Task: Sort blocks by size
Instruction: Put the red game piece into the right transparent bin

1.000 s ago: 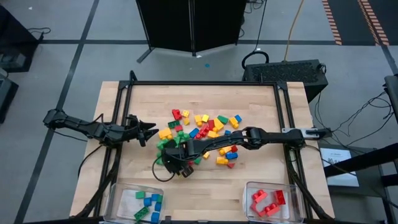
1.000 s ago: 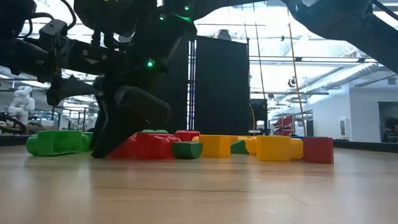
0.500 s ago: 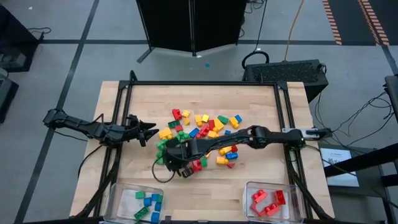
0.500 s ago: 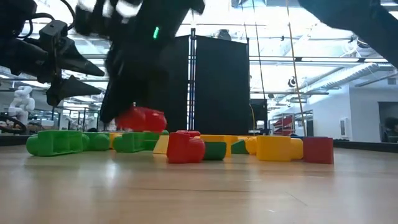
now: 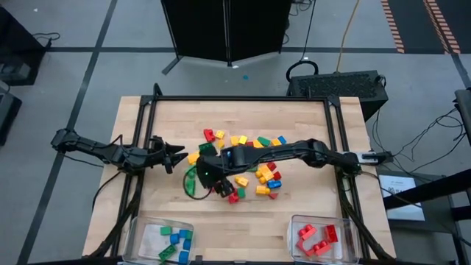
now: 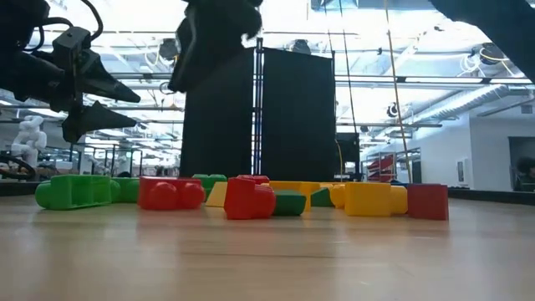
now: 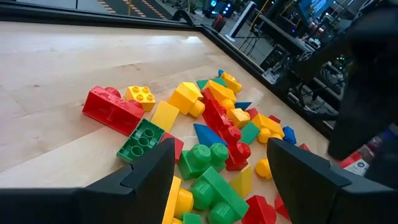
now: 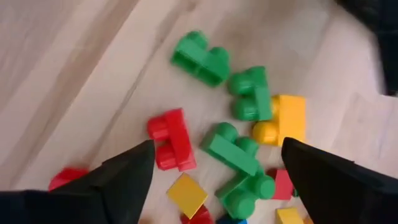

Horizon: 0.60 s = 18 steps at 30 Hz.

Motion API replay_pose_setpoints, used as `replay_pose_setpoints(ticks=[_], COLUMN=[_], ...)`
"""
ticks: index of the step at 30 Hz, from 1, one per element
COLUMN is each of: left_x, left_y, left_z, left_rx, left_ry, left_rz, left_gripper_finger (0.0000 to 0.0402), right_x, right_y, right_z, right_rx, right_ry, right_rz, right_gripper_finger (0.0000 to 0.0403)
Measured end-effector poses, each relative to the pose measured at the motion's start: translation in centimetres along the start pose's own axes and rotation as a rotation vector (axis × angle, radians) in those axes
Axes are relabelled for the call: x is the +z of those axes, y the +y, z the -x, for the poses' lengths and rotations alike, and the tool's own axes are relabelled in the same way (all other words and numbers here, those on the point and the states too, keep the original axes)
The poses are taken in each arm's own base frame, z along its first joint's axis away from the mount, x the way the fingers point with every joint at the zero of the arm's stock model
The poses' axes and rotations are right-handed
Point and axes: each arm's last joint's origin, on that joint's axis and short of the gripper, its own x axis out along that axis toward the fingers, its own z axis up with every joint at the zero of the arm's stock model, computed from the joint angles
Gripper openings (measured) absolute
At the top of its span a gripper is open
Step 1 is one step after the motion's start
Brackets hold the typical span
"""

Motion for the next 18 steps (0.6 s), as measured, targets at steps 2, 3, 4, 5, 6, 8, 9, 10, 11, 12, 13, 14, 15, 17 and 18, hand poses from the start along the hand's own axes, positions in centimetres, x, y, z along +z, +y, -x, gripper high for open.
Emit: replay_pose_setpoints(ticks=[2, 3, 4, 5, 6, 8, 9, 10, 11, 12, 13, 14, 15, 17, 18], left_x=[0.0, 0.0, 0.0, 0.0, -0.1, -0.1, -0.1, -0.1, -0.1, -0.1, -0.1, -0.1, -0.2, -0.2, -0.3], left_y=[0.0, 0.0, 0.0, 0.0, 0.0, 0.0, 0.0, 0.0, 0.0, 0.0, 0.0, 0.0, 0.0, 0.0, 0.0], left_z=[0.0, 0.0, 0.0, 0.0, 0.0, -0.1, -0.1, -0.1, -0.1, -0.1, -0.1, -0.1, -0.1, -0.2, -0.2], left_rx=[0.0, -0.001, 0.001, 0.002, 0.002, 0.005, 0.005, 0.005, 0.005, 0.006, 0.009, 0.009, 0.009, 0.015, 0.016], left_ry=[0.001, 0.0, 0.003, 0.005, 0.006, 0.008, 0.009, 0.009, 0.008, 0.009, 0.012, 0.013, 0.014, 0.02, 0.022], left_rz=[0.0, 0.001, -0.001, -0.002, -0.003, -0.004, -0.005, -0.005, -0.005, -0.004, -0.003, -0.002, -0.001, 0.005, 0.008], left_gripper_finger=[0.0255, 0.0255, 0.0255, 0.0255, 0.0255, 0.0255, 0.0255, 0.0255, 0.0255, 0.0255, 0.0255, 0.0255, 0.0255, 0.0255, 0.0255], right_x=[0.1, 0.0, 0.0, 0.0, 0.1, 0.1, -0.1, -0.2, -0.3, -0.7, -0.9, -0.9, -1.1, -1.4, -1.8], right_y=[0.5, 0.8, 1.0, 1.2, 1.2, 1.3, 1.7, 1.8, 2.1, 2.4, 2.6, 2.6, 2.8, 2.8, 2.8], right_z=[-1.5, -2.4, -2.9, -3.2, -3.5, -3.8, -4.7, -5.3, -6.0, -7.1, -7.8, -8.1, -8.6, -9.1, -9.7], right_rx=[0.005, 0.013, 0.021, 0.028, 0.025, 0.027, 0.037, 0.043, 0.054, 0.074, 0.08, 0.08, 0.085, 0.091, 0.098], right_ry=[-0.006, 0.005, 0.013, 0.01, -0.001, 0.004, 0.022, 0.024, 0.031, 0.055, 0.059, 0.059, 0.071, 0.086, 0.107], right_rz=[0.037, 0.04, 0.034, 0.028, 0.023, 0.02, 0.024, 0.025, 0.025, 0.027, 0.027, 0.027, 0.027, 0.015, 0.006], right_gripper_finger=[0.0333, 0.0329, 0.0326, 0.0323, 0.0321, 0.0318, 0.0318, 0.0318, 0.0318, 0.0318, 0.0318, 0.0318, 0.0318, 0.0318, 0.0318])
